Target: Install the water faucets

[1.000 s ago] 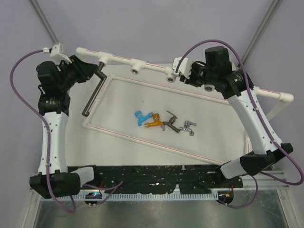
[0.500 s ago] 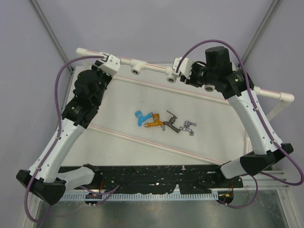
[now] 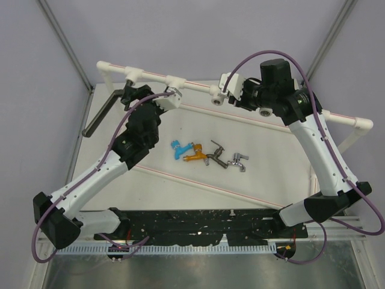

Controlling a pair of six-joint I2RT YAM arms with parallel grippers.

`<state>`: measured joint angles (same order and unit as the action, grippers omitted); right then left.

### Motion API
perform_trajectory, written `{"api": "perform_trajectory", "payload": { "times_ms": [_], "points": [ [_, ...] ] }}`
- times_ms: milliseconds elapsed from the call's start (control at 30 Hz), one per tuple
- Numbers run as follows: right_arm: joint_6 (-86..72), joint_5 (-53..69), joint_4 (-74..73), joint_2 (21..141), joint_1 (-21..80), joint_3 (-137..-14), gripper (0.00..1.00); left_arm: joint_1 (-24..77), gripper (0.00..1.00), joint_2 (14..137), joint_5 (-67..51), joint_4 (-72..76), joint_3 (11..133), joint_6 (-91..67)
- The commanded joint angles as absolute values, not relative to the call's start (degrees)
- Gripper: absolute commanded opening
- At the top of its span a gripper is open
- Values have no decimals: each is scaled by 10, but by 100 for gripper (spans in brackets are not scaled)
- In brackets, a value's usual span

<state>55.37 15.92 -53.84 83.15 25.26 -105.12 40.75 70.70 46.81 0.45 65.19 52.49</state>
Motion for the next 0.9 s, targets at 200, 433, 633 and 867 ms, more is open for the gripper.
{"api": "perform_trajectory", "payload": {
  "times_ms": [200, 433, 633, 867],
  "points": [
    [537, 251, -550, 833, 271, -1050, 5, 450, 89, 715, 229, -232, 621, 369],
    [537, 250, -549, 830, 272, -1047, 5, 447, 92, 635, 88, -239, 654, 259],
    [536, 250, -549, 828, 271, -1048, 5, 394, 98, 581, 58, -228, 724, 142],
    [535, 250, -548, 829, 272, -1046, 5, 247, 100, 534, -64, -193, 754, -68]
  ]
}}
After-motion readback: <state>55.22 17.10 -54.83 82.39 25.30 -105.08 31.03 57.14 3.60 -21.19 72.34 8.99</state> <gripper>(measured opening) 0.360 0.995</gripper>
